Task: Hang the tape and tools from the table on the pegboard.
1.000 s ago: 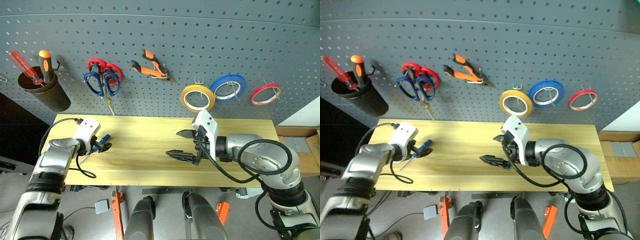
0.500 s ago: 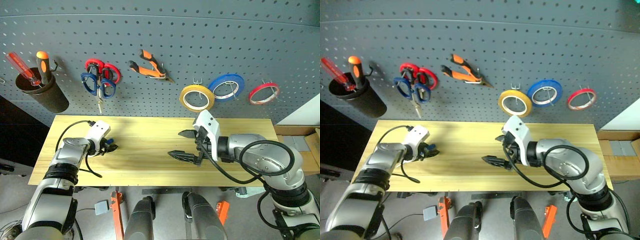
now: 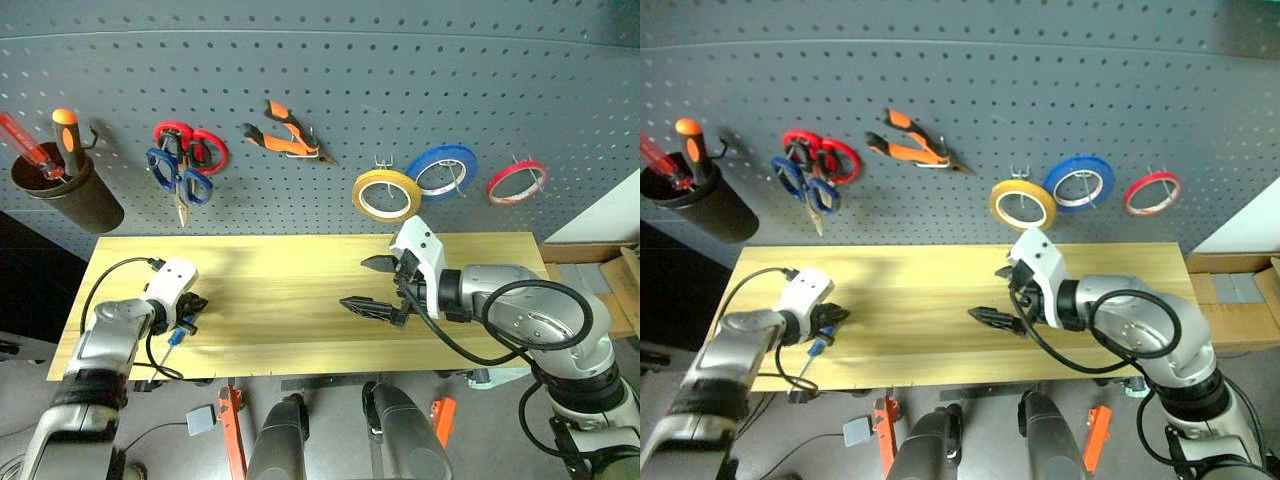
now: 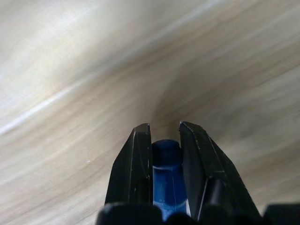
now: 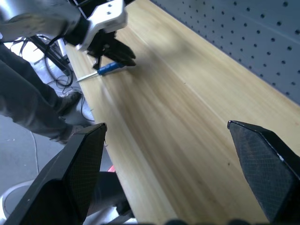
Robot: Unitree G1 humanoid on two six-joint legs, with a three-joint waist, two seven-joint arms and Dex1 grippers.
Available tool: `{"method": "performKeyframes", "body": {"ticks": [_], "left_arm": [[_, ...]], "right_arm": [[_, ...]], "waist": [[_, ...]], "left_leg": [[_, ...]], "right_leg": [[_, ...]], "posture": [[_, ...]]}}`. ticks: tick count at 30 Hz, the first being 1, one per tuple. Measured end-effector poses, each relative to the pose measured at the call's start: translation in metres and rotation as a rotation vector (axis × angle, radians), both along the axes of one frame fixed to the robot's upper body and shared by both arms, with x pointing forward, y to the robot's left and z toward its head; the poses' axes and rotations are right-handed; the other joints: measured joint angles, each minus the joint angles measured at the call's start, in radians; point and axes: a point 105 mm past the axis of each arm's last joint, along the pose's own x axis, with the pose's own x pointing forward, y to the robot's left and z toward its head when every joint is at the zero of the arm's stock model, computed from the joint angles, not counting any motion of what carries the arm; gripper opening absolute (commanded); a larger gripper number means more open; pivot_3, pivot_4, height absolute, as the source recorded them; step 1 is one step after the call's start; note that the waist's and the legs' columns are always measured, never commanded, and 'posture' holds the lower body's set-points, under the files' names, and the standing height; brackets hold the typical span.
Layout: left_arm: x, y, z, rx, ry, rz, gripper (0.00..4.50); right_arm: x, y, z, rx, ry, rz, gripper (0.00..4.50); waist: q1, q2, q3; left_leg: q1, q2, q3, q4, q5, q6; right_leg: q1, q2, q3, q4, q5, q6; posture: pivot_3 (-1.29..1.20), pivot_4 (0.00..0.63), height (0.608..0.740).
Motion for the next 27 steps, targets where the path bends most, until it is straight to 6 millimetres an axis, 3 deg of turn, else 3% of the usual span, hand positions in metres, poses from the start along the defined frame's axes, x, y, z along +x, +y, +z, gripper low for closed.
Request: {"method": "performKeyframes", "body": {"ticks": [4, 10, 17, 27], "left_arm": [[-0.013, -0.033, 0.025, -0.094, -0.176, -0.026, 0.53], [-0.042, -0.040, 0.055, -0.080, -0.425, 0.020, 0.53], [-0.058, -0.039, 0.115, 0.028, -0.762, 0.075, 0.53], [-0.061, -0.033, 0.185, 0.023, -1.031, 0.223, 0.53]], "right_arm": [[0.000, 0.000, 0.004, 0.014, -0.018, 0.015, 4.50], [-0.003, -0.002, 0.009, 0.026, -0.053, 0.060, 4.50], [-0.009, 0.003, 0.017, 0.071, -0.160, 0.155, 4.50], [-0.010, 0.002, 0.020, 0.099, -0.199, 0.229, 4.50]], "waist": [[0.011, 0.000, 0.000], [0.019, 0.000, 0.000], [0.035, 0.000, 0.000], [0.050, 0.000, 0.000]], "left_leg": [[0.000, 0.000, -0.001, 0.000, 0.000, 0.000], [0.001, 0.000, 0.000, 0.000, 0.000, 0.000], [0.001, -0.001, 0.001, 0.001, 0.000, 0.000], [0.002, 0.000, 0.001, 0.002, 0.000, 0.000]], "right_leg": [[0.000, -0.001, -0.001, 0.000, 0.000, 0.000], [0.001, 0.000, -0.001, 0.000, 0.000, 0.000], [0.002, 0.000, -0.001, -0.001, 0.000, 0.000], [0.002, 0.003, -0.002, 0.000, 0.000, 0.001]], "posture": [[-0.09, 0.325, 0.740], [-0.07, 0.320, 0.740], [-0.04, 0.314, 0.740], [0.01, 0.294, 0.740]]}}
